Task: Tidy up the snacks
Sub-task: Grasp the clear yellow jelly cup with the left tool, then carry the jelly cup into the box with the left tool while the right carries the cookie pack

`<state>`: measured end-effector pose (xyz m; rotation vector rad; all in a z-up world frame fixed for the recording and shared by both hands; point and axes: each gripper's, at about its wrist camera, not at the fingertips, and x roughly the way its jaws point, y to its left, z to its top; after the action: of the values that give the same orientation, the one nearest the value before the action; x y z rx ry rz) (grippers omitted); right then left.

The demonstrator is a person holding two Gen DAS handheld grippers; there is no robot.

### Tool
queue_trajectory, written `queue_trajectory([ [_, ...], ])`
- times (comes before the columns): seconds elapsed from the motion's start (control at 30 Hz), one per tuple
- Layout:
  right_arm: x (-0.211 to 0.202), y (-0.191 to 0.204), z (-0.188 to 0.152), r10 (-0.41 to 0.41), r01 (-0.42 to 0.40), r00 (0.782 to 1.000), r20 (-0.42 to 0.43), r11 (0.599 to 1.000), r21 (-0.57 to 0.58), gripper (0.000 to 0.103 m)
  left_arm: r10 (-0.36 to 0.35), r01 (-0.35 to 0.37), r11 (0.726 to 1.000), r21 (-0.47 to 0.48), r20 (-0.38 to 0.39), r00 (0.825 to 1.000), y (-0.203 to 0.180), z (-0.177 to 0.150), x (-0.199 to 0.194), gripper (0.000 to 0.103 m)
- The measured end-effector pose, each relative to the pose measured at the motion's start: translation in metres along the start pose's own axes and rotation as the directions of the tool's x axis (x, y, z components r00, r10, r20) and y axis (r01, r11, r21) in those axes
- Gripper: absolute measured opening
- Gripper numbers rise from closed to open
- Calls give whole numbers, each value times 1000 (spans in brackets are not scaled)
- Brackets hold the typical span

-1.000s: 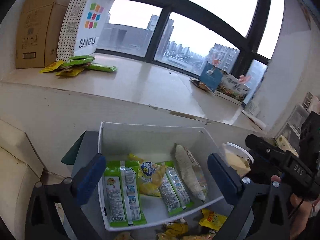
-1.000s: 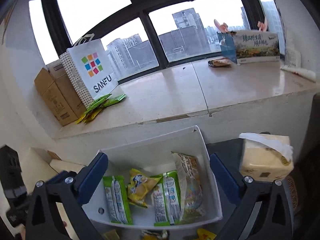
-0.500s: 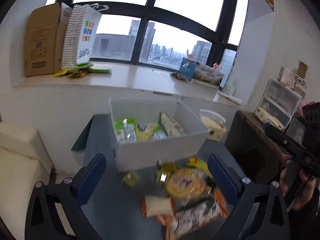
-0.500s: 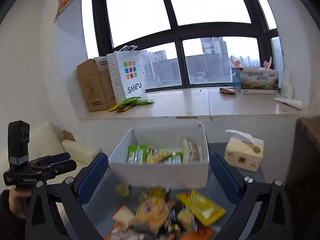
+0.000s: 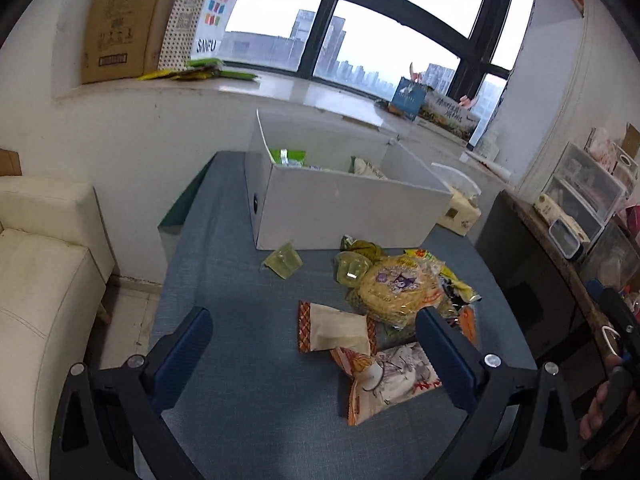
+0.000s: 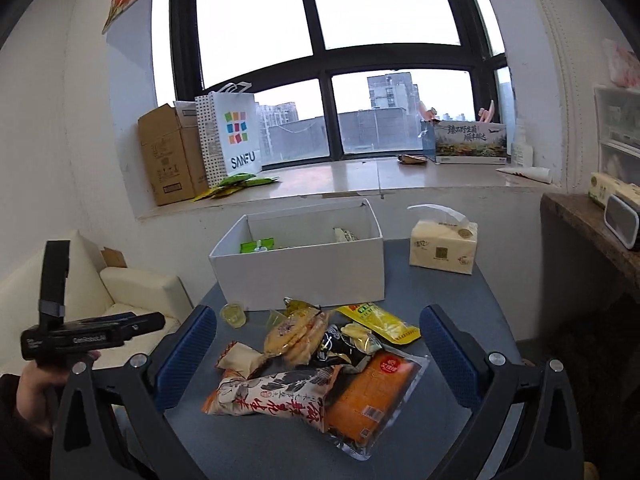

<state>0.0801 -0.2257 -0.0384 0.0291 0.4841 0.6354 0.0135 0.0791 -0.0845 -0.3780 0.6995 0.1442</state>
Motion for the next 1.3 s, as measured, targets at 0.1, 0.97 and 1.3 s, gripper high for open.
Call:
queue_trajectory([
  [0.1,5,-1,-2,19,-18,1000,-18,1000,16,103,31,-31,1000,3,-36,999,2,4,27,103],
  [0.97,31,-14,-27,32,-24,991,-133,998,65,103,188,-182,982,55,-139,972,8,36,155,50],
  [1.3,54,-10,-37,59,-46,976,-208,997,65,103,-71,70,996,62,14,997,-8,30,32,50],
])
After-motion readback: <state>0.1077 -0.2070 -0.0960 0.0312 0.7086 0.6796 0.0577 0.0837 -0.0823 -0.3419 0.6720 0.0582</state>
